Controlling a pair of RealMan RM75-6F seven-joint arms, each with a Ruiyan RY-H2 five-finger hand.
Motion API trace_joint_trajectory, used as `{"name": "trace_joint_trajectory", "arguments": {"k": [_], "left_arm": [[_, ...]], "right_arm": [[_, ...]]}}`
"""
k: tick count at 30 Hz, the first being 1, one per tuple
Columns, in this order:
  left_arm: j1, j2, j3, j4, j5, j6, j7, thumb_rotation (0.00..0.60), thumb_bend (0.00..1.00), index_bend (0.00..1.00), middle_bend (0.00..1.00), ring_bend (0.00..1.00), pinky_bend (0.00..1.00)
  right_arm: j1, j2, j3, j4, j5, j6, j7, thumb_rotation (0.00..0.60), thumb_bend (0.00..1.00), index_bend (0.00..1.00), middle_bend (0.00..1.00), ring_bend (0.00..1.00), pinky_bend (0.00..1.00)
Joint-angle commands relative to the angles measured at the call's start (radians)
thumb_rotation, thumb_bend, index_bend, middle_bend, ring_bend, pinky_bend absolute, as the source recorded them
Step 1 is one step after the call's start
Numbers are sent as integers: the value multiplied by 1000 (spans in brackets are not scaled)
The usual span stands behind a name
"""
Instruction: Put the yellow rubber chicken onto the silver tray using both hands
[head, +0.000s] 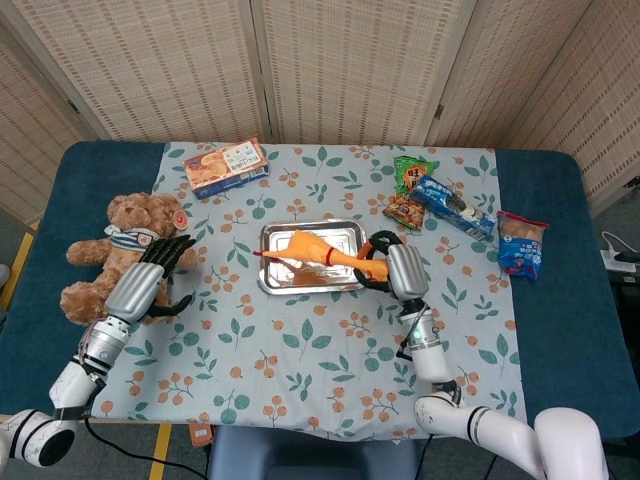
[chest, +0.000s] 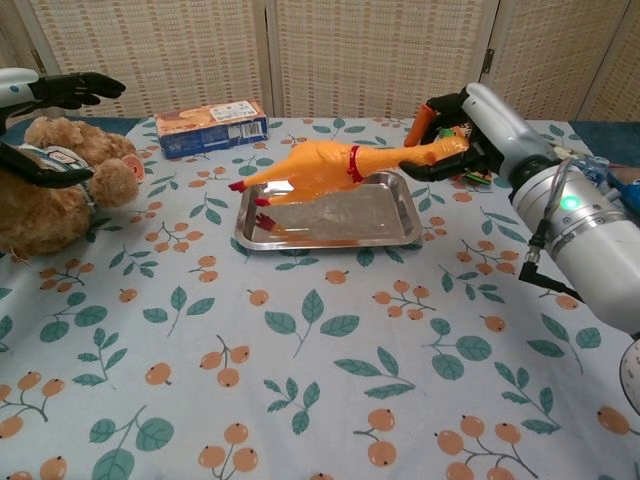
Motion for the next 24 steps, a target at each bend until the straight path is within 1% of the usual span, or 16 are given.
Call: {"name": "trace_joint_trajectory", "arguments": {"k": [1, 3, 5, 7, 12, 18, 21, 24], "left_arm": [[0, -1, -2, 0, -3, -1, 1, 600, 332, 0, 0, 0, 0], [0, -1, -2, 0, -3, -1, 2, 600, 332, 0, 0, 0, 0], [-2, -3, -4, 1, -6, -4, 3, 600, 333, 0, 0, 0, 0], [-6, -6, -5, 7, -10, -14, 3, 600, 333, 0, 0, 0, 0], [-9, -9, -4, 14, -14, -24, 1, 600, 333, 0, 0, 0, 0], [-11, -6, -6, 18, -20, -38, -17, 600, 333, 0, 0, 0, 0], [-13, -4, -6, 18, -19, -44, -26, 600, 333, 0, 0, 0, 0], [-16, 2, -7, 14, -19, -53, -43, 600, 333, 0, 0, 0, 0]], "right_arm": [[9, -39, 16, 50, -29, 46, 82, 600, 395, 929, 616, 803, 902], [10, -41, 18, 52, -30, 49, 88, 600, 395, 929, 616, 803, 902], [15, -56, 31, 64, -30, 63, 121, 600, 395, 929, 616, 803, 902], [34, -88, 27, 107, -24, 32, 124, 600, 394, 930, 616, 803, 902], [50, -131, 17, 196, -18, 2, 125, 600, 395, 929, 616, 803, 902], [75, -178, 15, 305, -15, -38, 174, 600, 396, 931, 616, 803, 902], [79, -192, 10, 342, -17, -41, 169, 600, 395, 931, 616, 803, 902], [78, -192, 3, 366, -8, -68, 125, 600, 393, 927, 616, 790, 900]]}}
